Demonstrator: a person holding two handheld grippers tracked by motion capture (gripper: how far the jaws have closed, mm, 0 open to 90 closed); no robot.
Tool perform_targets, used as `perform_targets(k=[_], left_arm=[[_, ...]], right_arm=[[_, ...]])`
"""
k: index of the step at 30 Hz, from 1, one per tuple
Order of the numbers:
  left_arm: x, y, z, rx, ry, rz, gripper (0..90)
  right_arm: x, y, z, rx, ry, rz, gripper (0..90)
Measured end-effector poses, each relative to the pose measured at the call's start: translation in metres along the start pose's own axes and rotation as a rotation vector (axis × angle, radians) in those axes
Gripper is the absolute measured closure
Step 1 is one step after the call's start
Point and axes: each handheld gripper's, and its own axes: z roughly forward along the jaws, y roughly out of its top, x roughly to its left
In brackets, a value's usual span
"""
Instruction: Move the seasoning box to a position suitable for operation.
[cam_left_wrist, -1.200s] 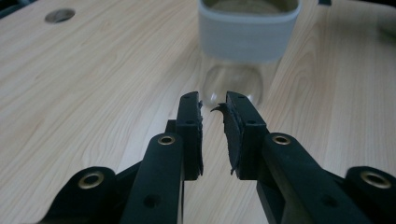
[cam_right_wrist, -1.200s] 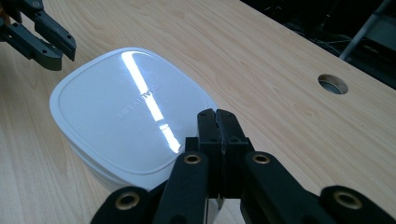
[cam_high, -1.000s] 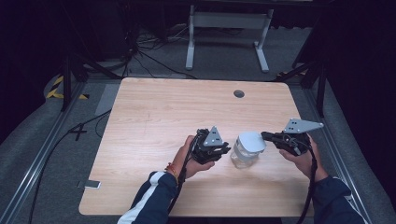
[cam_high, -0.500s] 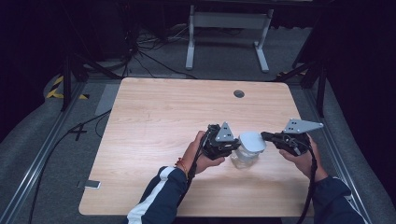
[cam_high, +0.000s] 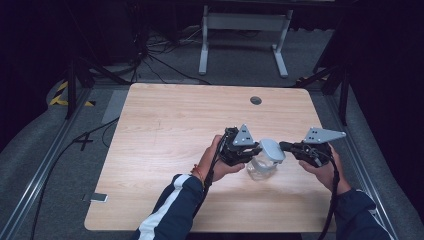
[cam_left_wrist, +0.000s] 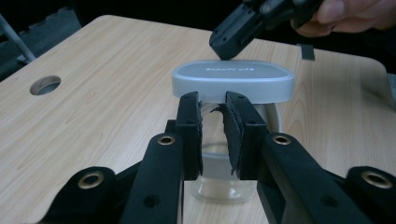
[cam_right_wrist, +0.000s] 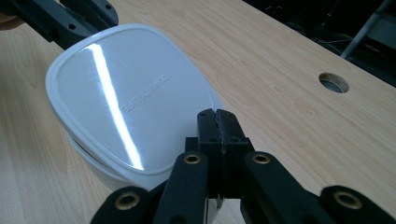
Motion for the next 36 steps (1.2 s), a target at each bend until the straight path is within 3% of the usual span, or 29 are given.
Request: perform_targets(k=[9, 21, 30, 31, 36], left_arm=[[-0.001, 0.017, 0.009, 0.001, 0.006, 0.04, 76.0], [-0.006, 0.029, 0.022, 0.003, -0.007, 0.075, 89.4], [-0.007, 0.035, 0.027, 0.023, -0.013, 0.087, 89.9], [-0.007, 0.036, 0.028, 0.02, -0.011, 0.106, 89.9], [-0.007, 0.037, 0.031, 0.018, -0.013, 0.085, 89.9]], right_arm=[[-0.001, -0.002, 0.0, 0.006, -0.001, 0.002, 90.0], [0.001, -0.003, 0.001, 0.014, 0.016, -0.008, 90.0], [0.001, -0.003, 0.001, 0.015, 0.021, -0.01, 90.0], [0.0, -0.003, 0.001, 0.014, 0.022, -0.01, 90.0], [-0.001, -0.004, 0.002, 0.018, 0.021, -0.007, 90.0]])
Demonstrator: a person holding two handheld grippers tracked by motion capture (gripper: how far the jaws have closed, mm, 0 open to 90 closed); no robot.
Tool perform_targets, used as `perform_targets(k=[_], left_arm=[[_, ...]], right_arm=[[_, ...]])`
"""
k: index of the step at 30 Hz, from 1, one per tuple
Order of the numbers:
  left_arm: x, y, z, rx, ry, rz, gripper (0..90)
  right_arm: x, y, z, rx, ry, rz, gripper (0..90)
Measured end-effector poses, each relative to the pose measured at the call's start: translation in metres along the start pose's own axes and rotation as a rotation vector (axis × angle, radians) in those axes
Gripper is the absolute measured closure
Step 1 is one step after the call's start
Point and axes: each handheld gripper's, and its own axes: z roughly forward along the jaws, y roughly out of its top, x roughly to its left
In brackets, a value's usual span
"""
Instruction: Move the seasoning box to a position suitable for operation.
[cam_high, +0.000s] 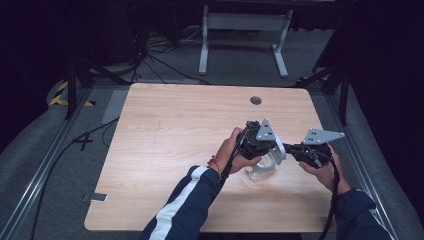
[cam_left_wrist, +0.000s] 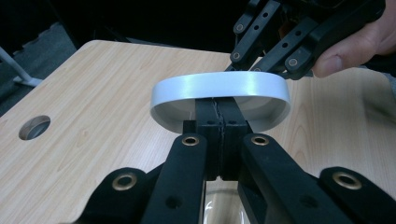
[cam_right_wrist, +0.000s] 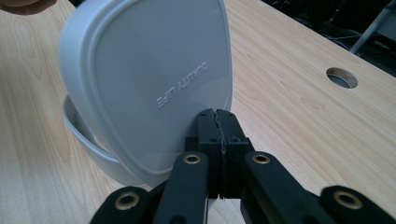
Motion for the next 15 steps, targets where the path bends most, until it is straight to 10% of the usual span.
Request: perform_targets(k=[15], left_arm=[[0.001, 0.017, 0.017, 0.003, -0.007, 0.002, 87.2]], right_arm=[[-0.004, -0.01, 0.005, 0.04, 0.016, 0.016, 89.9]])
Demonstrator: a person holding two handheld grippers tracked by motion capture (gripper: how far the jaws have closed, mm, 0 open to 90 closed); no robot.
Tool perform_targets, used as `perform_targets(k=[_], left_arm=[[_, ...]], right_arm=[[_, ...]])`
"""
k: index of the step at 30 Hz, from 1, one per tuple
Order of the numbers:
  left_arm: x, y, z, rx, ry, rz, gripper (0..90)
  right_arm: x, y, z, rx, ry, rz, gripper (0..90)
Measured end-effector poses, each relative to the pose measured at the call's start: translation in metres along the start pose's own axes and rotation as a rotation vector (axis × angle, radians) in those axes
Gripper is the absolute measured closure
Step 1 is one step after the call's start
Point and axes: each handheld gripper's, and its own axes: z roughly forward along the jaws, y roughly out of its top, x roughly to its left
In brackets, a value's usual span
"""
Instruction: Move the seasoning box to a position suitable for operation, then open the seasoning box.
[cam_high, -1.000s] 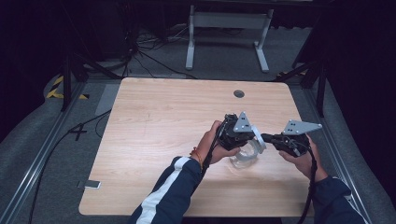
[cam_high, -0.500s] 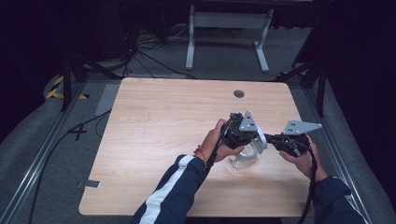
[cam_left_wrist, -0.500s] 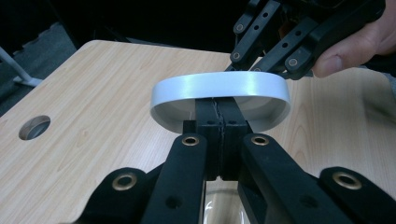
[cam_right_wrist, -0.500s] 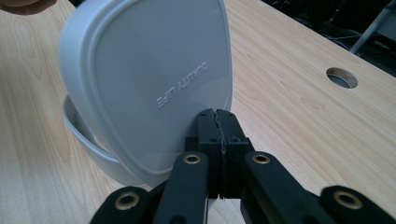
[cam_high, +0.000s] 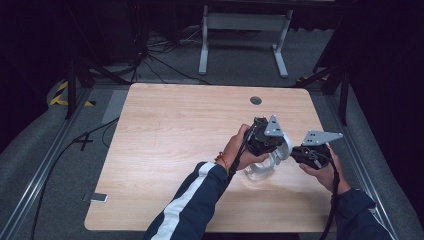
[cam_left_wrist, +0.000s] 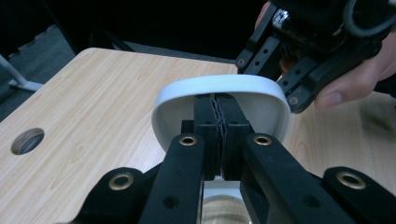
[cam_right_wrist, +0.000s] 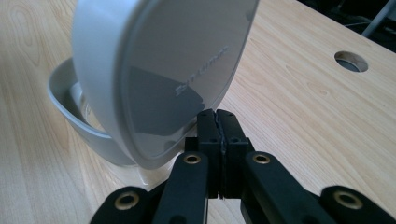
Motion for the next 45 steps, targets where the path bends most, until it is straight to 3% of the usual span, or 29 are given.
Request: perform_targets(k=[11, 14, 18, 23, 26, 30, 39, 45], left_arm=[[0.004, 0.005, 0.005, 0.003, 0.004, 0.001, 84.2], [0.003, 0.0, 0.0, 0.007, 0.009, 0.003, 82.6], [0.002, -0.01, -0.022, -0.016, 0.008, 0.002, 80.9], [0.003, -0.022, -0.047, -0.002, 0.034, 0.024, 80.5], [0.005, -0.036, -0.067, 0.013, 0.057, 0.012, 80.5], [0.009, -0.057, -0.093, 0.066, 0.101, 0.022, 80.4], [0.014, -0.094, -0.135, 0.107, 0.181, 0.012, 80.1], [0.017, -0.126, -0.163, 0.157, 0.24, -0.031, 80.0]], right_arm=[[-0.004, -0.005, -0.005, 0.04, -0.025, 0.006, 89.6], [-0.005, -0.007, -0.008, 0.041, -0.028, 0.009, 89.7], [-0.004, -0.006, -0.009, 0.033, -0.026, 0.008, 89.7], [-0.001, -0.002, -0.011, 0.028, -0.026, -0.002, 89.7], [0.0, -0.002, -0.012, 0.027, -0.031, -0.007, 89.7], [0.0, -0.002, -0.014, 0.026, -0.037, -0.002, 89.7], [0.001, -0.006, -0.027, 0.018, -0.07, -0.003, 89.7], [0.004, -0.013, -0.037, 0.023, -0.076, -0.011, 89.6]])
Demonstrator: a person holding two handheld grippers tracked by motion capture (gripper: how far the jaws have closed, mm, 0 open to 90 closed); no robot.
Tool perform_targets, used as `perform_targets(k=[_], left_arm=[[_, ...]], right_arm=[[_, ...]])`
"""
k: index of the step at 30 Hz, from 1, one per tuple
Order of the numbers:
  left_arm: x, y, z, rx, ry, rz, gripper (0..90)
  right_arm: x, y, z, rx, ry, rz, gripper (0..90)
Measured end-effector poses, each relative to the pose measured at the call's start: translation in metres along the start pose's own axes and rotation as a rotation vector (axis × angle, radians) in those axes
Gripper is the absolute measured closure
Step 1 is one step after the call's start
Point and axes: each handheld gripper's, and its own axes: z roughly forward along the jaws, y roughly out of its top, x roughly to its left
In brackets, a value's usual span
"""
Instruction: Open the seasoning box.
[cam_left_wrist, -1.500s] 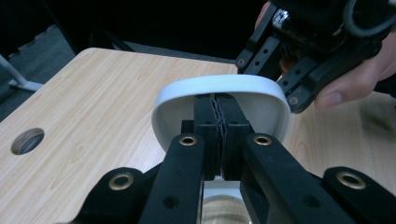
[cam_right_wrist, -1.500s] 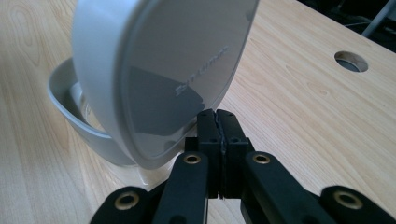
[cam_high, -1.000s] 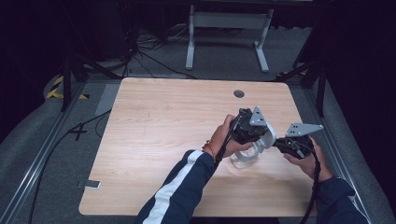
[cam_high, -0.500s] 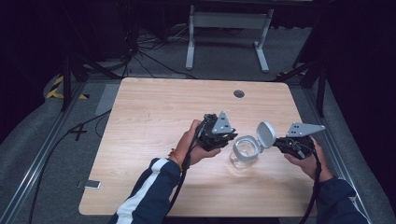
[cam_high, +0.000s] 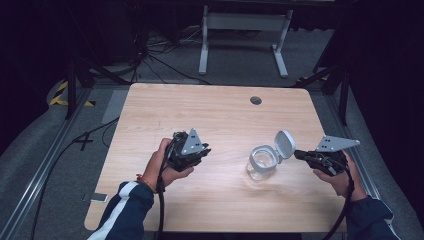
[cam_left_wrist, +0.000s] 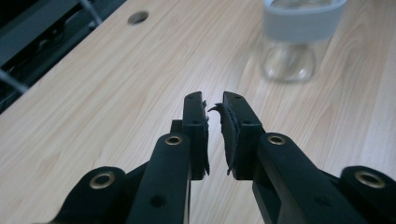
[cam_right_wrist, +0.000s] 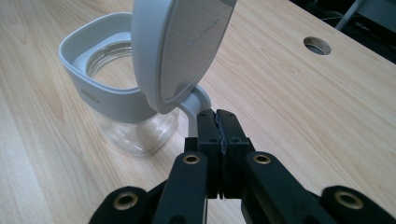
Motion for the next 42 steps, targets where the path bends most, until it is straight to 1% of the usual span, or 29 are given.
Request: perform_targets(k=[2, 3, 5, 6, 7, 8, 9, 10, 11, 12, 13, 14, 15, 18, 22, 24, 27, 29, 31, 32, 33, 34, 35, 36, 37, 39, 40, 41, 42], left_arm=[[0.001, -0.012, -0.003, 0.011, 0.012, -0.029, 79.7], [0.001, -0.02, -0.005, 0.019, 0.02, -0.036, 79.7], [0.003, -0.031, -0.008, 0.046, 0.026, -0.025, 80.8], [0.003, -0.031, -0.008, 0.046, 0.026, -0.025, 82.0], [0.005, -0.042, -0.011, 0.075, 0.036, -0.033, 82.3], [0.005, -0.042, -0.011, 0.075, 0.036, -0.033, 82.1], [0.008, -0.049, -0.013, 0.086, 0.04, -0.049, 82.1], [0.011, -0.058, -0.016, 0.105, 0.055, -0.057, 81.0], [0.012, -0.063, -0.018, 0.114, 0.06, -0.074, 81.0], [0.013, -0.068, -0.02, 0.11, 0.062, -0.088, 81.3], [0.014, -0.072, -0.021, 0.117, 0.065, -0.093, 81.3], [0.014, -0.072, -0.021, 0.117, 0.065, -0.093, 81.2], [0.014, -0.082, -0.023, 0.14, 0.075, -0.106, 81.6], [0.014, -0.096, -0.024, 0.167, 0.088, -0.117, 81.0], [0.013, -0.117, -0.025, 0.194, 0.086, -0.162, 79.0], [0.011, -0.126, -0.026, 0.204, 0.077, -0.166, 78.0], [0.009, -0.136, -0.025, 0.228, 0.07, -0.178, 77.2], [0.009, -0.143, -0.026, 0.224, 0.068, -0.194, 76.2], [0.009, -0.149, -0.028, 0.229, 0.061, -0.214, 74.6], [0.009, -0.149, -0.028, 0.229, 0.061, -0.214, 73.1], [0.009, -0.153, -0.03, 0.217, 0.053, -0.236, 73.1], [0.008, -0.158, -0.032, 0.199, 0.056, -0.252, 70.0], [0.007, -0.16, -0.032, 0.203, 0.051, -0.269, 67.8], [0.007, -0.16, -0.032, 0.203, 0.051, -0.269, 65.0], [0.006, -0.164, -0.033, 0.211, 0.047, -0.275, 62.8], [0.006, -0.168, -0.034, 0.207, 0.036, -0.285, 58.3], [0.006, -0.17, -0.034, 0.204, 0.041, -0.303, 54.0], [0.006, -0.171, -0.035, 0.203, 0.034, -0.326, 50.1], [0.007, -0.173, -0.036, 0.2, 0.032, -0.327, 47.2]], right_arm=[[0.001, -0.003, 0.0, 0.01, 0.002, 0.0, 89.6], [0.002, -0.005, 0.001, 0.018, -0.003, -0.01, 89.6], [0.004, -0.009, 0.001, 0.033, 0.003, -0.016, 89.6], [0.004, -0.009, 0.001, 0.033, 0.003, -0.016, 89.6], [0.006, -0.013, -0.001, 0.043, 0.002, -0.018, 89.6], [0.006, -0.013, -0.001, 0.043, 0.002, -0.018, 89.6], [0.006, -0.014, -0.002, 0.043, 0.0, -0.021, 89.6], [0.007, -0.019, -0.005, 0.043, -0.005, -0.02, 89.6], [0.007, -0.021, -0.006, 0.05, -0.004, -0.017, 89.6], [0.007, -0.024, -0.007, 0.049, -0.004, -0.021, 89.6], [0.008, -0.028, -0.008, 0.055, -0.001, -0.016, 89.5], [0.007, -0.031, -0.009, 0.059, 0.004, -0.019, 89.5], [0.007, -0.034, -0.009, 0.063, 0.007, -0.016, 89.5], [0.007, -0.045, -0.011, 0.07, 0.014, -0.01, 89.2], [0.008, -0.062, -0.015, 0.08, 0.009, 0.01, 89.1], [0.008, -0.071, -0.017, 0.082, 0.01, 0.017, 89.1], [0.009, -0.084, -0.02, 0.098, 0.002, 0.028, 88.9], [0.009, -0.092, -0.022, 0.097, 0.006, 0.043, 87.9], [0.009, -0.099, -0.024, 0.094, 0.0, 0.057, 85.3], [0.009, -0.099, -0.024, 0.094, 0.0, 0.057, 85.3], [0.008, -0.102, -0.025, 0.083, 0.002, 0.065, 83.9], [0.007, -0.108, -0.027, 0.063, -0.004, 0.079, 78.3], [0.007, -0.11, -0.028, 0.059, -0.014, 0.086, 74.0], [0.007, -0.11, -0.028, 0.059, -0.014, 0.086, 74.0], [0.005, -0.114, -0.028, 0.051, -0.04, 0.115, 66.1], [0.004, -0.118, -0.028, 0.035, -0.034, 0.133, 55.5], [0.003, -0.119, -0.028, 0.029, -0.04, 0.146, 50.6], [0.003, -0.121, -0.027, 0.031, -0.051, 0.16, 47.7], [0.002, -0.123, -0.027, 0.033, -0.055, 0.172, 45.6]])
